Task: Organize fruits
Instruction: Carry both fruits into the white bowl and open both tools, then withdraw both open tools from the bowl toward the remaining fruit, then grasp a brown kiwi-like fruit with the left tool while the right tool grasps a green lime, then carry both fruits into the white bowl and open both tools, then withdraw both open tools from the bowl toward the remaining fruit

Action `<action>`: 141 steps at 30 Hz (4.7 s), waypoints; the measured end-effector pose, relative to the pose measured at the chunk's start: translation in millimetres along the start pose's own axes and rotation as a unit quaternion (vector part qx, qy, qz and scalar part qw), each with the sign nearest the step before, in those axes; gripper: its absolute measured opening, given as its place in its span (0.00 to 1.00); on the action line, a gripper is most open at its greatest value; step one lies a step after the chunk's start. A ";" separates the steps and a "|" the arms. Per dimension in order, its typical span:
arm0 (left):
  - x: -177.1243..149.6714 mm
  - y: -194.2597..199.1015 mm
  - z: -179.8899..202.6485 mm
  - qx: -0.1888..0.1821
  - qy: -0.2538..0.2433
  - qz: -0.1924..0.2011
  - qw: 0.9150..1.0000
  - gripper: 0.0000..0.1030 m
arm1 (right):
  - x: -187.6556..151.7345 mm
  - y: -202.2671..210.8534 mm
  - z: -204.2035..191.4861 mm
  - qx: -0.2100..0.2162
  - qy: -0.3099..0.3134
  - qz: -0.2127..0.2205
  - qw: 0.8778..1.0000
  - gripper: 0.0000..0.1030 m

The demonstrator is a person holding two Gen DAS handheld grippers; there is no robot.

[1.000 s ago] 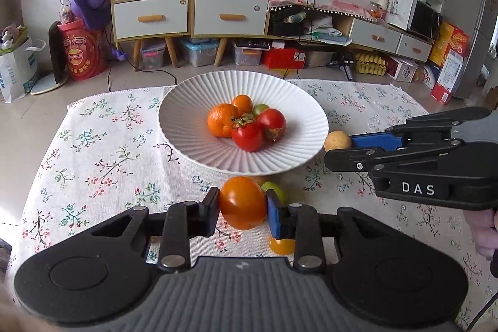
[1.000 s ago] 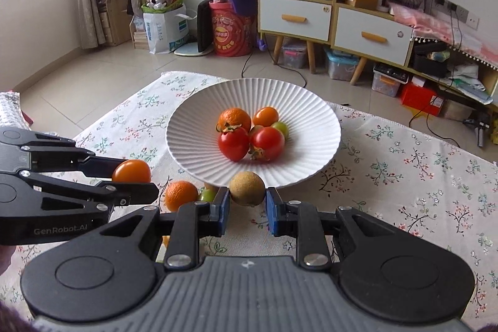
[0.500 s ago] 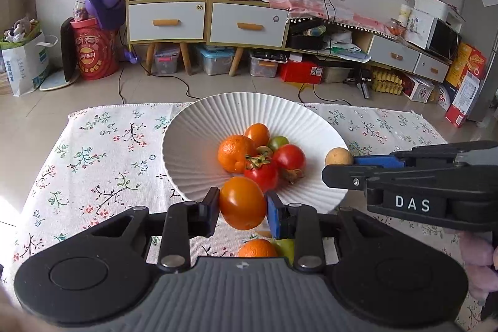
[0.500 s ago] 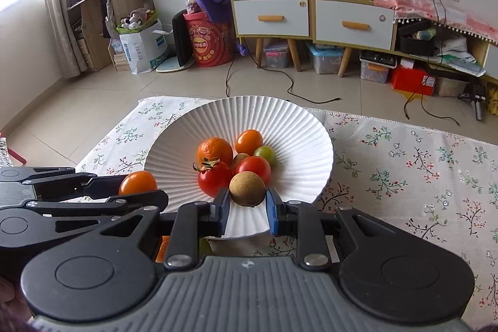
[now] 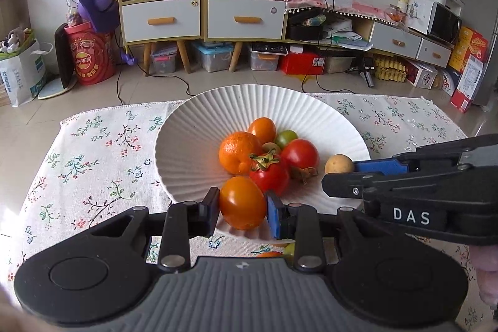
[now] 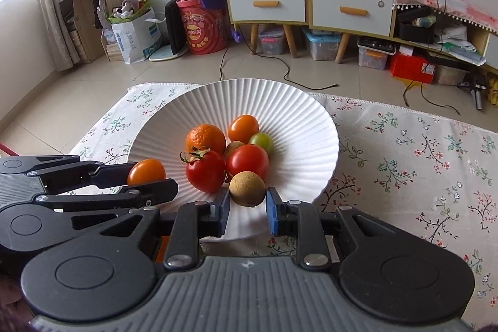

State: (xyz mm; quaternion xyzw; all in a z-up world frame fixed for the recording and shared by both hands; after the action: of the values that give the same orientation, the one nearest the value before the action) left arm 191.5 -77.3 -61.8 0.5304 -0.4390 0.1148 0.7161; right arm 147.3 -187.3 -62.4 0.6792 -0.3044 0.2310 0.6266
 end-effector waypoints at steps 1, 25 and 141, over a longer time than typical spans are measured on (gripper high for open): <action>-0.2 -0.3 -0.5 0.000 -0.001 -0.001 1.000 0.25 | -0.2 -0.5 1.1 -0.001 -0.001 -0.001 1.000 0.22; -1.3 17.7 -16.6 0.018 -0.008 0.008 1.000 0.59 | 1.3 17.0 3.8 0.000 -0.012 0.012 1.000 0.56; -30.0 20.0 11.8 -0.036 -0.030 -0.037 0.998 0.43 | -24.7 30.8 -4.3 0.050 0.020 -0.006 0.999 0.43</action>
State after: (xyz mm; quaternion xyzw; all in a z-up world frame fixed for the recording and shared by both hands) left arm 155.3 -70.2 -70.5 0.5235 -0.4441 0.0563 0.7250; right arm 108.4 -180.8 -57.2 0.7070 -0.2757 0.2551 0.5992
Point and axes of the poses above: each gripper's, at about its wrist camera, not at the fingertips, and y roughly against the way its jaws point, z to its right, x to its top, the point moved 9 cm from there along -y, roughly the way its jaws point, and after that the axes turned 1 degree about -x, right-handed, at the moved point
